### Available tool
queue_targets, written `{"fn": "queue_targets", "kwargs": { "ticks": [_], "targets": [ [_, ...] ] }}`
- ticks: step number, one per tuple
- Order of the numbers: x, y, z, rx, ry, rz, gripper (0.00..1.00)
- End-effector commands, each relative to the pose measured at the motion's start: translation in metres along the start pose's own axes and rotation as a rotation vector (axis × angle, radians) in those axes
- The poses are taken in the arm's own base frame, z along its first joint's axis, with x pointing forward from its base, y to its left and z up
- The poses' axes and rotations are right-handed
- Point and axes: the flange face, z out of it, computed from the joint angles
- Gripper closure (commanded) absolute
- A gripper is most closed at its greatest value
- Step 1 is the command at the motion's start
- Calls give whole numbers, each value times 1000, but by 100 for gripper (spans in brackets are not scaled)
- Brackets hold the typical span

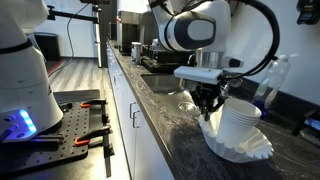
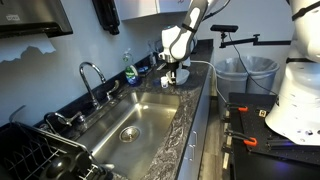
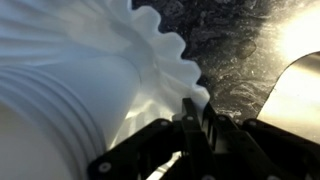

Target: Move the white object to the left then to the right

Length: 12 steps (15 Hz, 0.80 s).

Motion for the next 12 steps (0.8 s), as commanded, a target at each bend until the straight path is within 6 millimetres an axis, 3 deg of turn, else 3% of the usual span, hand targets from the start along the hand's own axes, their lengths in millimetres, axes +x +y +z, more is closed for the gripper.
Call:
{"fn": "queue_targets", "kwargs": {
  "ticks": [1, 12],
  "targets": [
    [2, -4, -8, -13, 20, -23, 100],
    [-4, -23, -32, -47, 29, -86, 100]
  ]
}}
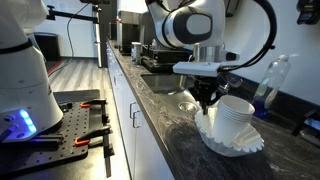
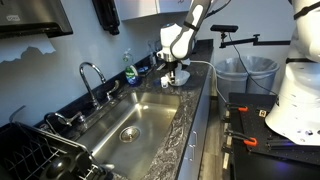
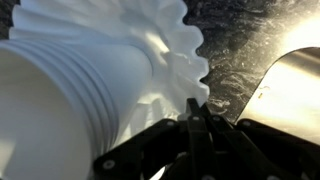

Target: Move the white object to the left then to the right

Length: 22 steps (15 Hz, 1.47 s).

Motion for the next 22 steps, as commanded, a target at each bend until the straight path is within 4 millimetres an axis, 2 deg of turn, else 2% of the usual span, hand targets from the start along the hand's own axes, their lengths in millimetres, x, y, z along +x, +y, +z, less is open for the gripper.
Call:
{"fn": "queue_targets", "kwargs": {
  "ticks": [1, 10, 15, 16, 17, 22],
  "targets": [
    [-12, -11, -18, -23, 8, -29, 100],
    [-29, -36, -13, -11, -35, -97, 100],
    [-34, -51, -19, -3, -45, -124, 100],
    [-35, -51, -24, -4, -36, -121, 100],
    [-28, -45, -8, 7, -40, -128, 100],
    [-29, -46, -6, 9, -43, -128, 99]
  ]
}}
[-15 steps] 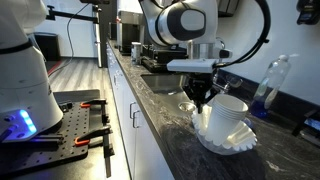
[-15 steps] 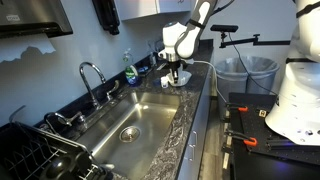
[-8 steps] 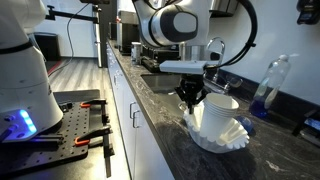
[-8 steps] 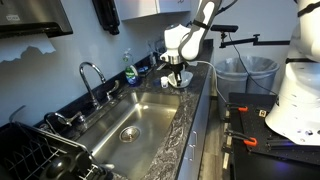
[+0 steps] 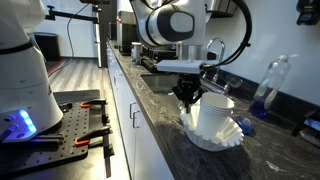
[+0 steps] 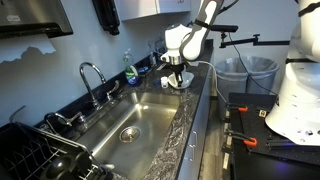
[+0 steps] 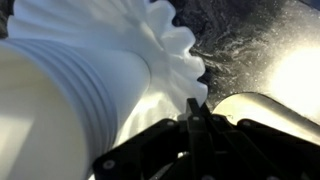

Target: Move the white object to the left then to the right

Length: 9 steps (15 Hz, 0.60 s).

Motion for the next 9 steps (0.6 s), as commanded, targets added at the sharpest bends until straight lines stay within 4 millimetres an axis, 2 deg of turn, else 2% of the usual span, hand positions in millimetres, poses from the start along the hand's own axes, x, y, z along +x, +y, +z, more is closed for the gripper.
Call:
{"fn": "queue_targets", "kwargs": {
  "ticks": [1, 9],
  "targets": [
    [0, 0, 0, 1, 0, 0, 99],
    [-1, -28, 12, 27, -28, -11, 100]
  ]
}}
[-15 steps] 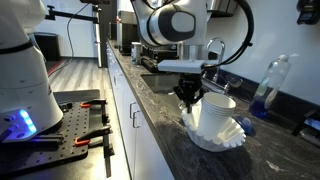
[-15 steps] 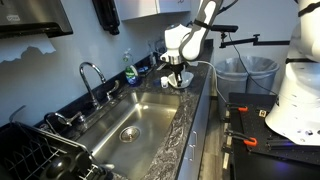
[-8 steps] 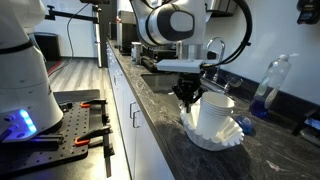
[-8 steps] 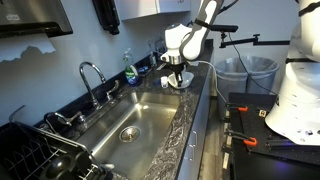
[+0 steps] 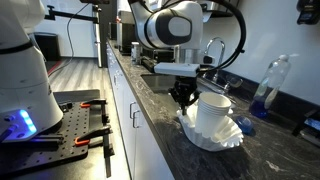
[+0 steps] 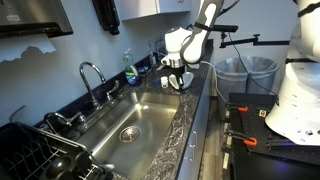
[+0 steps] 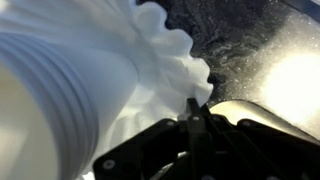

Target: Move the white object to the left then to the right

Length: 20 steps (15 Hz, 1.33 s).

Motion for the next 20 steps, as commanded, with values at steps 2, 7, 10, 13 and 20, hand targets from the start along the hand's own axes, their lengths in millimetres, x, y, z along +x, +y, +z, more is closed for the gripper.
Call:
{"fn": "queue_targets", "kwargs": {
  "ticks": [2, 7, 10, 13, 20],
  "targets": [
    [0, -24, 0, 13, -12, 7, 100],
    [1, -44, -5, 12, -7, -17, 100],
    [2, -53, -9, 8, -4, -31, 100],
    [2, -60, -13, -5, 0, -42, 100],
    [-3, -36, -4, -29, -13, 45, 100]
  ]
}}
